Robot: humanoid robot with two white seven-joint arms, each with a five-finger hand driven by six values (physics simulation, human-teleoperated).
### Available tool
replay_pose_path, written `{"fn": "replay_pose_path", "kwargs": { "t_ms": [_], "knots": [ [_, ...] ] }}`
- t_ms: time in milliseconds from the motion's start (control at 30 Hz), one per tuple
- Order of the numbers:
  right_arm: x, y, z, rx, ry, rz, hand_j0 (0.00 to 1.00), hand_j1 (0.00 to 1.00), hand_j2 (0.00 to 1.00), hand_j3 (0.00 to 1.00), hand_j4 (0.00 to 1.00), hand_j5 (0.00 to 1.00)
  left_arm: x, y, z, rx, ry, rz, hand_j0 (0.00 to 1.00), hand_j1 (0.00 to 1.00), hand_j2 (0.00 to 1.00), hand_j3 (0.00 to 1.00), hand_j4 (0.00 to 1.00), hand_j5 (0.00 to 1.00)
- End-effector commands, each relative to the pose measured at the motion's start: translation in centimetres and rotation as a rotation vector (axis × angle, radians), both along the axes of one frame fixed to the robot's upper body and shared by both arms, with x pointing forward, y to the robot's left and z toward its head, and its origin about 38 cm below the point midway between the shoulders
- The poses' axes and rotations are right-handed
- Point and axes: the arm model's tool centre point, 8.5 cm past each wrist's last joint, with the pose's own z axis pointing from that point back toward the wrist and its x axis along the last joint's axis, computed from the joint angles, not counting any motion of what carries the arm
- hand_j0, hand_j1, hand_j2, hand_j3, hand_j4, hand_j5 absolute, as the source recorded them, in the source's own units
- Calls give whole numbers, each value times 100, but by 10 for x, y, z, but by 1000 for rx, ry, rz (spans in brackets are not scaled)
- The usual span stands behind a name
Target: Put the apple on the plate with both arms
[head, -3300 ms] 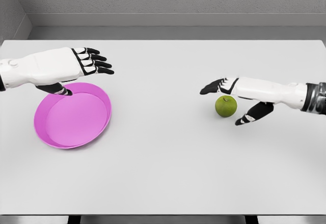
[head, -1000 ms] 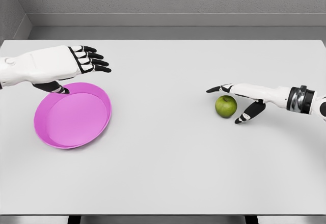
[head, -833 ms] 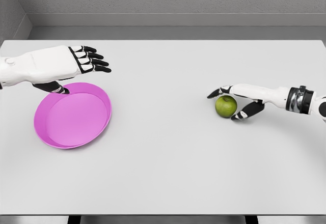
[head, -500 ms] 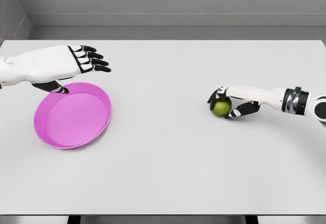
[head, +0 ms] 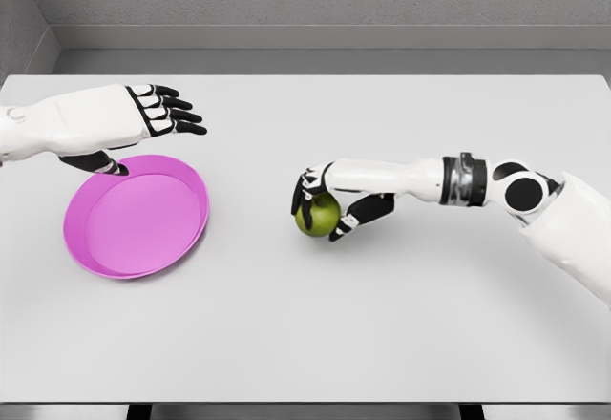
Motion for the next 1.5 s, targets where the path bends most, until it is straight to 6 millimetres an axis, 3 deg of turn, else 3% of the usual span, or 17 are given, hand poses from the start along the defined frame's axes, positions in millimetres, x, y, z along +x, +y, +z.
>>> {"fn": "replay_pose_path", "kwargs": {
  "t_ms": [0,67,300,333,400,467,567,633,767,833,1033,1133,1233,1333,1467],
  "knots": [
    [3,0,-5,3,20,-13,37,37,37,37,37,37,0,0,-1,-3,5,1,100,100,100,100,100,100],
    [4,-2,-7,-21,9,-17,100,100,100,100,100,100,0,-1,-1,-4,4,-1,100,100,100,100,100,100],
    [10,-11,-5,-41,-17,-46,100,100,100,100,100,100,0,-1,-2,-1,8,-2,100,100,100,100,100,100],
    [18,-24,6,-6,-33,-94,100,100,100,100,100,100,0,-1,-2,-1,8,-2,100,100,100,100,100,100],
    [30,-85,28,41,-72,-257,100,100,100,100,100,100,-2,-6,-7,54,38,-17,100,100,100,100,100,100],
    [29,-126,40,56,-80,-340,100,100,100,100,100,100,-1,-23,-13,90,63,-61,100,100,100,100,100,100],
    [23,-156,43,113,-92,-431,100,100,100,100,100,100,3,-59,-18,99,74,-153,100,100,100,100,100,100],
    [22,-161,45,116,-100,-441,100,100,100,100,100,100,9,-95,-27,89,94,-228,100,100,100,100,100,100],
    [20,-177,53,102,-118,-468,100,100,100,100,100,100,74,-173,-69,94,211,-211,100,100,100,100,100,100],
    [18,-183,54,114,-121,-485,100,100,100,100,100,100,82,-186,-73,82,227,-206,100,100,100,100,100,100],
    [14,-198,59,131,-139,-524,100,100,100,100,100,100,71,-222,-75,75,238,-283,100,100,100,100,100,100],
    [12,-203,60,114,-143,-530,100,100,100,100,100,100,60,-229,-70,60,243,-329,100,100,100,100,100,100],
    [12,-199,63,115,-151,-517,100,100,100,100,100,100,58,-224,-69,16,299,-329,100,100,100,100,100,100],
    [11,-198,62,115,-148,-516,100,100,100,100,100,100,48,-223,-87,-7,398,-343,100,100,100,100,100,100],
    [10,-198,60,110,-146,-514,100,100,100,100,100,100,54,-190,-92,-19,427,-272,100,100,100,100,100,100]
  ]
}}
